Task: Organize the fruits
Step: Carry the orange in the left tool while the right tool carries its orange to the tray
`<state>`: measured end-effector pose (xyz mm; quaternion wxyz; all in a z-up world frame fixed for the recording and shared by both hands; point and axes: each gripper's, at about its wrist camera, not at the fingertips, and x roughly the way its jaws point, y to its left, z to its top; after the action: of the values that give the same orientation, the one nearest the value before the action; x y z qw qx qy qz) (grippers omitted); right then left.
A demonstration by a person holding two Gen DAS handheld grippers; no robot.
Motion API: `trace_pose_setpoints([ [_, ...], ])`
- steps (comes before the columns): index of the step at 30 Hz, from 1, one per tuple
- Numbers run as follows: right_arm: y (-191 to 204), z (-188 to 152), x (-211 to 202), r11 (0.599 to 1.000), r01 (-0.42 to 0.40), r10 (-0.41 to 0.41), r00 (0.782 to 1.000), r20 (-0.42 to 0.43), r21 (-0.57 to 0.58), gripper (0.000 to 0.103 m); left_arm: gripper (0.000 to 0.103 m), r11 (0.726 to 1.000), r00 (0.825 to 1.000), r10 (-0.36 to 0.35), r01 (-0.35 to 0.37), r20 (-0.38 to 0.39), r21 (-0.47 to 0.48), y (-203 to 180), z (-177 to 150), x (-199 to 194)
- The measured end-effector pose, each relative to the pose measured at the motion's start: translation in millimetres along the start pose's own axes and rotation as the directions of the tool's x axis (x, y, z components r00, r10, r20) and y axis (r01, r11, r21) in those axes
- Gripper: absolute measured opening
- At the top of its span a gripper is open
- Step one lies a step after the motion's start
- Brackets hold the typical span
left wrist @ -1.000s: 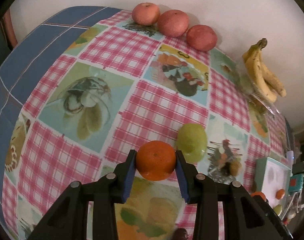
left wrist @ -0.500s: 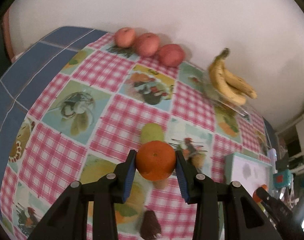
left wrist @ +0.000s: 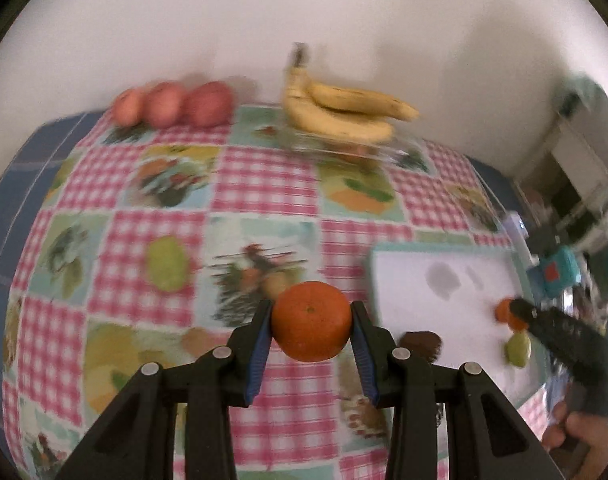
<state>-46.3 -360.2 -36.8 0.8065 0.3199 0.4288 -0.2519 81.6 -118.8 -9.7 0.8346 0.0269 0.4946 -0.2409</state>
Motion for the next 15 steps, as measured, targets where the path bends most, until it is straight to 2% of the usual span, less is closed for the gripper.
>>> trace_pose_setpoints([
  [2,-4.0,3.9,2.7,1.000,-0.004,0.004,1.000,0.011,0.004,0.038,0.040,0.998,1.000,-0.014,0.013,0.006,0.064,-19.0,0.0,8.8],
  [8,-10.5,14.3,8.3,1.000,0.023,-0.023,0.999,0.042,0.001,0.038,0.040,0.984,0.999,-0.039,0.040,-0.006,0.176,-53.0,2.2,36.1],
  [15,-17.7,24.5,21.8,0.999,-0.012,0.010,0.998,0.065,0.030,0.038,0.040,0.977,0.998,-0.049,0.054,-0.031,0.208,-68.1,-1.0,61.3],
])
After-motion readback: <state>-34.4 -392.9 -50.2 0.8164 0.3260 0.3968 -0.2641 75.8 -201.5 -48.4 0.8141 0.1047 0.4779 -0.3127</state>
